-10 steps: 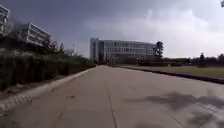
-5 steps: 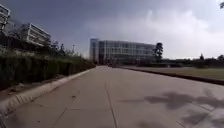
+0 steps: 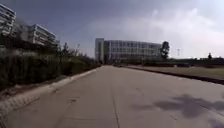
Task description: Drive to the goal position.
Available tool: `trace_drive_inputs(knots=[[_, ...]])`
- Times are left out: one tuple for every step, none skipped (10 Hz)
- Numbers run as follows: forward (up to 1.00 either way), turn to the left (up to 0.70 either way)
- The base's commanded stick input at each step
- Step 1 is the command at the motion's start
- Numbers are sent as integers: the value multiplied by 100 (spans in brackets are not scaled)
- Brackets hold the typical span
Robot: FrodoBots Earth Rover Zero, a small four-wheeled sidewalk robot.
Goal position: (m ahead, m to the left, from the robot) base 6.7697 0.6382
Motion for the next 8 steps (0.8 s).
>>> trace_drive_inputs(knots=[[70, 14], [70, 14], [70, 14], [70, 14], [70, 14], [70, 14], [70, 14], [70, 14]])
